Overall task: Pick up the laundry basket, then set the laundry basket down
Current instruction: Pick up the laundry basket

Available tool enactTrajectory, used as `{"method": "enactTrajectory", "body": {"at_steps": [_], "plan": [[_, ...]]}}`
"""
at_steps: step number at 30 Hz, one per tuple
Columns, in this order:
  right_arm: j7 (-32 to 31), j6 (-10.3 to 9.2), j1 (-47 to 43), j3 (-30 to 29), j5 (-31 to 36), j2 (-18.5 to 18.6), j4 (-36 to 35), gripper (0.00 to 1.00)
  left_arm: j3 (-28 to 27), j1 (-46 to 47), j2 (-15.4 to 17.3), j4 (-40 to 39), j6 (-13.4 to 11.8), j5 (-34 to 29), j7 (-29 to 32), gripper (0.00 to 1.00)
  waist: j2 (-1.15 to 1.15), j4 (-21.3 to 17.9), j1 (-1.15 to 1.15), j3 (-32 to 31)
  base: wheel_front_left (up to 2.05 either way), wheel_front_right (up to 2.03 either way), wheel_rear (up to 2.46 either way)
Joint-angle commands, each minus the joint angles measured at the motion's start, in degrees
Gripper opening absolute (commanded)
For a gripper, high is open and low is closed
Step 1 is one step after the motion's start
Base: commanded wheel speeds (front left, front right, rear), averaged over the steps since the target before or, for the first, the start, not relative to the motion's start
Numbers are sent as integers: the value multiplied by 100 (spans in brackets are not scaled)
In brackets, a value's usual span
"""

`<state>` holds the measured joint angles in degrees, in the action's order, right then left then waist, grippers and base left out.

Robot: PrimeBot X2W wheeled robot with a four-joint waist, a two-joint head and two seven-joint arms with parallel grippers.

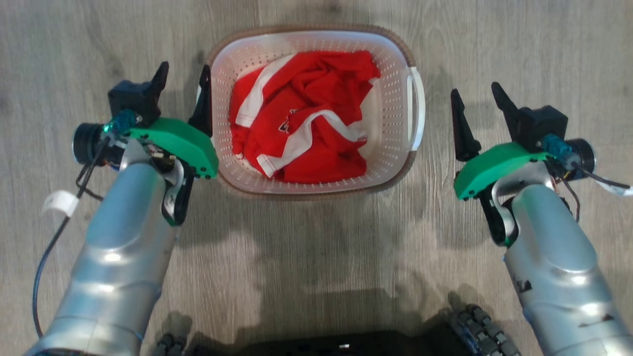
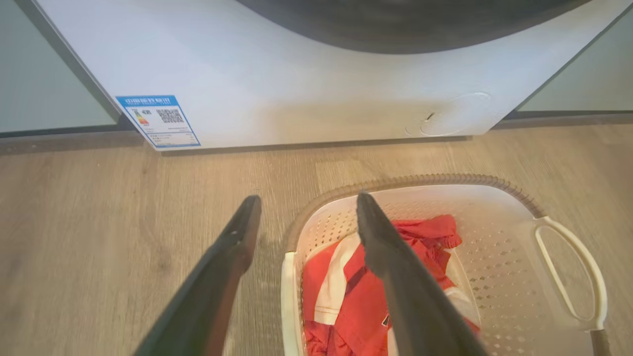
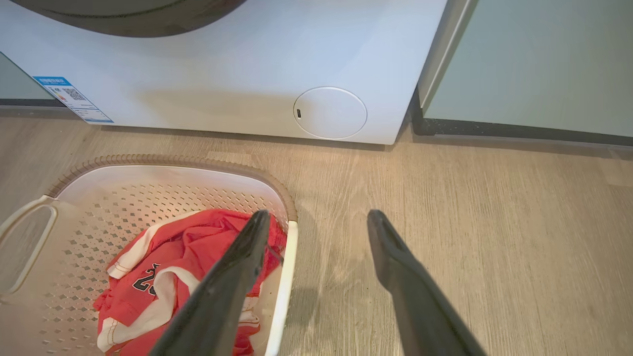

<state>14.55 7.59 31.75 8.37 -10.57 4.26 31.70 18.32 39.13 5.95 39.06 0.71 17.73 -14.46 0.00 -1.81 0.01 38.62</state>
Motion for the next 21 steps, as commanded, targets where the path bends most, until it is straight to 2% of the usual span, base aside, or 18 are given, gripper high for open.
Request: {"method": "enactTrajectory", "body": {"at_steps": [1, 11, 21], "plan": [[45, -10, 6, 146, 1, -61, -50, 100, -175, 123, 91, 83, 81, -7, -52, 100, 0, -8, -1, 166, 0, 0, 0], [45, -10, 425, 444, -80, -110, 510, 100, -203, 795, 10, 1641, 543, 173, -53, 100, 0, -81, -1, 510, 0, 0, 0], [45, -10, 931, 811, -214, -133, 1147, 100, 200, 1297, -67, 2596, 674, 553, -24, 100, 0, -129, -1, 815, 0, 0, 0]]}}
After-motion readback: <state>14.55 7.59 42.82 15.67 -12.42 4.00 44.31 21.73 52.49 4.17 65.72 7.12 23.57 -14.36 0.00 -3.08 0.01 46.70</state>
